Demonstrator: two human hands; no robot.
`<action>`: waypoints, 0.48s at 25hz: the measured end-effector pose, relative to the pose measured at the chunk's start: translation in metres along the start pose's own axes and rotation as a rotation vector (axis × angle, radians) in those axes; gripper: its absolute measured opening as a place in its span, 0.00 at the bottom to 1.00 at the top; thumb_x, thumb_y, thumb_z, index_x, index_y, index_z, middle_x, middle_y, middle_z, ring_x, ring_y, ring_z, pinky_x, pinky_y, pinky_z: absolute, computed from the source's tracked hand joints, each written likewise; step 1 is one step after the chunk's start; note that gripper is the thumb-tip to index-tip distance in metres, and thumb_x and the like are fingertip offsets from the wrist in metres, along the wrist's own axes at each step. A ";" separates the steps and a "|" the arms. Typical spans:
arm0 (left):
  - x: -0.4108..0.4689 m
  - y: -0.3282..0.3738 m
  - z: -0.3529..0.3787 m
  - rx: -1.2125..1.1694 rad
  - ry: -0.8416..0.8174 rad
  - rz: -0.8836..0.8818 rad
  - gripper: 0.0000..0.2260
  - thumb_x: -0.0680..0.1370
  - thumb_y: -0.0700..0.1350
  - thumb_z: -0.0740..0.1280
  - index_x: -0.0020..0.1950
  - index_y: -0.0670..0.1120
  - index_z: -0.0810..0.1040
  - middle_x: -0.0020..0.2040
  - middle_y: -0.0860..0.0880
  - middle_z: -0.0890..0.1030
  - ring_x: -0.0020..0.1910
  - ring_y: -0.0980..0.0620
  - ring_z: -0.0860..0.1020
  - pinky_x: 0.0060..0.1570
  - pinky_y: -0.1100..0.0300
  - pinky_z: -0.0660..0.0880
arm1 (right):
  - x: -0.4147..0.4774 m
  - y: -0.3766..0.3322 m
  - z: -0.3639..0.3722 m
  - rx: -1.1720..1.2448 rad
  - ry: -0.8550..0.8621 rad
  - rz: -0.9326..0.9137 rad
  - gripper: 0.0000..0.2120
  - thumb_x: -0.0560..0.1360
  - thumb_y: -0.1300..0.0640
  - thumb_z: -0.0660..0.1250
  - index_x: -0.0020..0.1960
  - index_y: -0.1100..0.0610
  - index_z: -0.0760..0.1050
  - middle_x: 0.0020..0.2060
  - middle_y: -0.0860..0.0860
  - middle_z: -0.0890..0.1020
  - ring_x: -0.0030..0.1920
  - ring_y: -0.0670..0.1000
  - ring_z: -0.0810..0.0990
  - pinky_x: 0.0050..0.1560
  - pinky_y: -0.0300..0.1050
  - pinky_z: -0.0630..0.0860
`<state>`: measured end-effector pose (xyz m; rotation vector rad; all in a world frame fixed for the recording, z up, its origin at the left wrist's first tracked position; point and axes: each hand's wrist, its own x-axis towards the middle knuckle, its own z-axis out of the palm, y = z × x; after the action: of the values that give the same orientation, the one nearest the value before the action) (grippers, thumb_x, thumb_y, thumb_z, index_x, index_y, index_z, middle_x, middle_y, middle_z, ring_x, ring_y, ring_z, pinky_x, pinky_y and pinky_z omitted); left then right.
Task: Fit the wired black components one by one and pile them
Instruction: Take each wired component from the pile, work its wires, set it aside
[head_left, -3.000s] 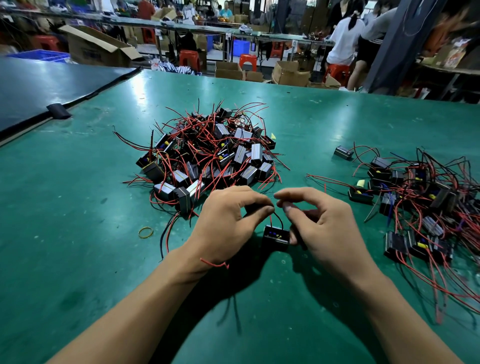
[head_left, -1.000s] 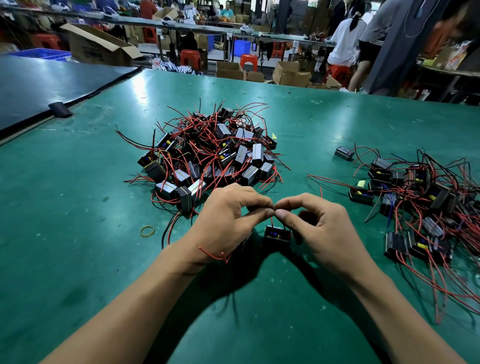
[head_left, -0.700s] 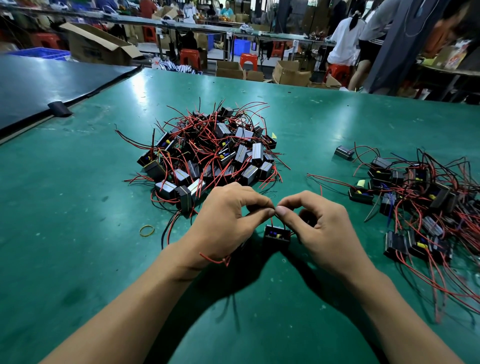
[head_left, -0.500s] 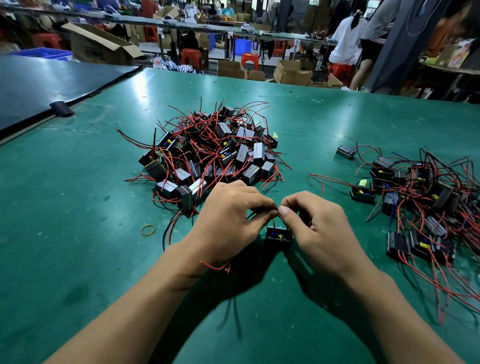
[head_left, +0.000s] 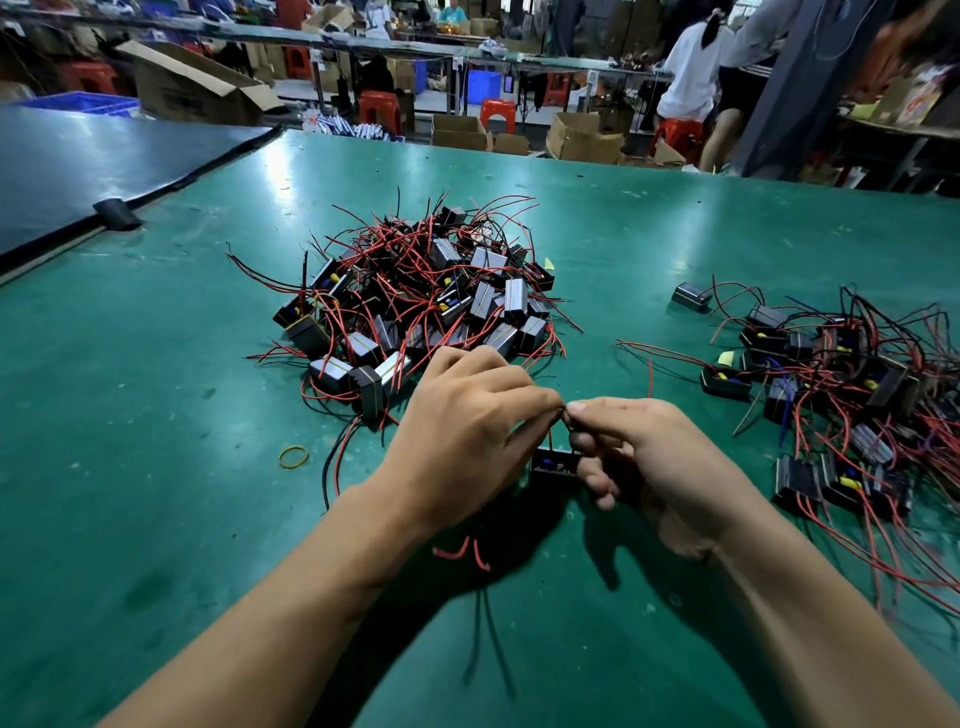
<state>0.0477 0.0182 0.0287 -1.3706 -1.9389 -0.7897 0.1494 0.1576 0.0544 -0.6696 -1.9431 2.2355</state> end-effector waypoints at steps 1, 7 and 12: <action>-0.001 -0.001 0.001 -0.061 -0.009 -0.067 0.04 0.77 0.47 0.71 0.48 0.49 0.85 0.43 0.53 0.83 0.44 0.48 0.78 0.46 0.51 0.74 | 0.002 0.000 -0.001 0.034 0.026 0.004 0.08 0.79 0.60 0.65 0.42 0.60 0.73 0.28 0.51 0.73 0.21 0.47 0.72 0.19 0.37 0.69; -0.001 -0.011 -0.004 -0.508 -0.056 -0.705 0.07 0.78 0.44 0.69 0.54 0.46 0.84 0.43 0.54 0.84 0.41 0.57 0.81 0.47 0.64 0.78 | 0.014 0.001 -0.019 0.203 0.375 -0.134 0.07 0.81 0.60 0.64 0.45 0.60 0.74 0.32 0.51 0.73 0.23 0.46 0.75 0.23 0.40 0.75; 0.001 0.003 -0.001 -0.688 -0.354 -0.697 0.09 0.80 0.41 0.67 0.56 0.47 0.84 0.46 0.53 0.86 0.45 0.53 0.83 0.53 0.62 0.78 | 0.019 0.006 -0.030 0.020 0.680 -0.361 0.08 0.80 0.53 0.67 0.57 0.53 0.72 0.40 0.52 0.74 0.25 0.45 0.76 0.27 0.43 0.75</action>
<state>0.0507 0.0189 0.0303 -1.2294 -2.6143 -1.7693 0.1451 0.1904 0.0412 -0.8502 -1.5391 1.5368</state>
